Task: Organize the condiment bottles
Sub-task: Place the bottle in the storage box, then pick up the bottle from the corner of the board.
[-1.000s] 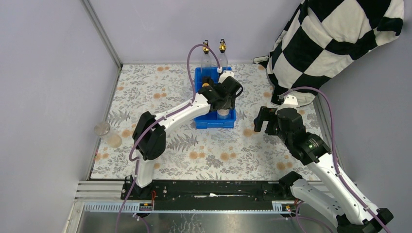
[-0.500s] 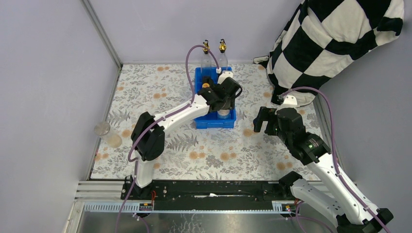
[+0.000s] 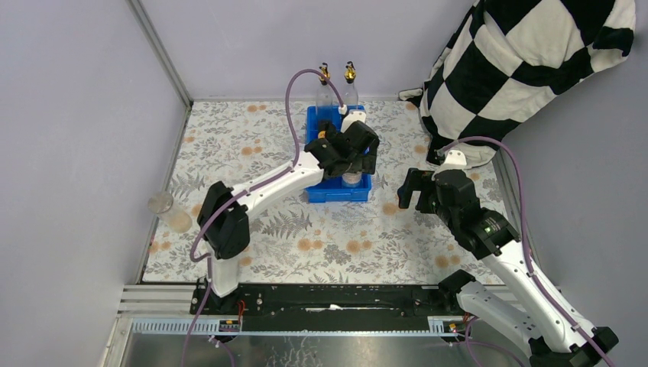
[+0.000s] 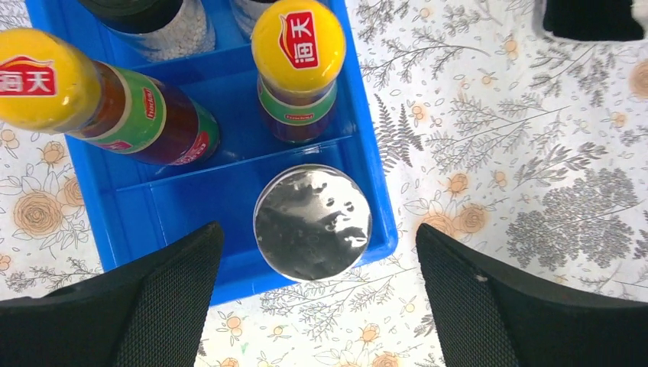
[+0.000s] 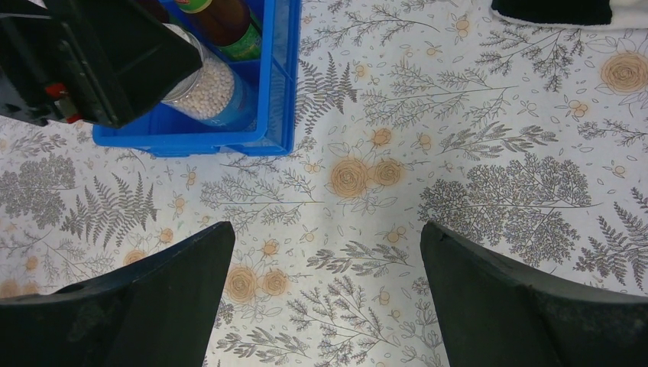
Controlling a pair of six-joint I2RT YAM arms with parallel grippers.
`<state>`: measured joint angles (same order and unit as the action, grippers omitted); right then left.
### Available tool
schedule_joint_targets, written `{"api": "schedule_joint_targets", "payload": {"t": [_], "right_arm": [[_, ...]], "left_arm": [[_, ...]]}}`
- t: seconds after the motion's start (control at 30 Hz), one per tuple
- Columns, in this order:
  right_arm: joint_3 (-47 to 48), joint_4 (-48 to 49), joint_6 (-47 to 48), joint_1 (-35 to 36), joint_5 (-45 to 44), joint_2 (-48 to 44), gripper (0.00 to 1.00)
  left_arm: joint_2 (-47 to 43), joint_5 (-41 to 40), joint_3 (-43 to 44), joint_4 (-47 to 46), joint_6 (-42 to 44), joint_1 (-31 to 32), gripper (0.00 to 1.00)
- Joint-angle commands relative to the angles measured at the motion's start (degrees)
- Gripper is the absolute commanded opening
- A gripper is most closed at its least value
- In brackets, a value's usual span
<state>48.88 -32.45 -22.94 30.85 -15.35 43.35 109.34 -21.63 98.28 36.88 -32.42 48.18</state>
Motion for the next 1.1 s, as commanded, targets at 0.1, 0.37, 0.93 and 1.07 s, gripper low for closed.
{"api": "schedule_joint_targets", "payload": {"t": [0.1, 0.37, 0.93, 1.07], "right_arm": [[0.82, 0.98, 0.47, 0.16, 1.02, 0.32, 1.00], [1.10, 1.38, 0.46, 0.15, 1.93, 1.02, 1.00], [-0.02, 2.53, -0.73, 0.17, 6.06, 1.34, 1.00], [0.02, 2.32, -0.32, 0.16, 6.27, 1.32, 1.00]], "left_arm": [[-8.07, -6.85, -2.34, 1.72, -0.51, 1.59, 0.99], [-21.43, -18.63, -4.95, 5.25, -5.18, 1.67, 0.99], [-34.27, -24.23, -26.36, 11.15, -16.48, -17.28, 0.99], [-34.86, -23.60, -32.95, 9.78, -18.58, -26.72, 0.99]]}}
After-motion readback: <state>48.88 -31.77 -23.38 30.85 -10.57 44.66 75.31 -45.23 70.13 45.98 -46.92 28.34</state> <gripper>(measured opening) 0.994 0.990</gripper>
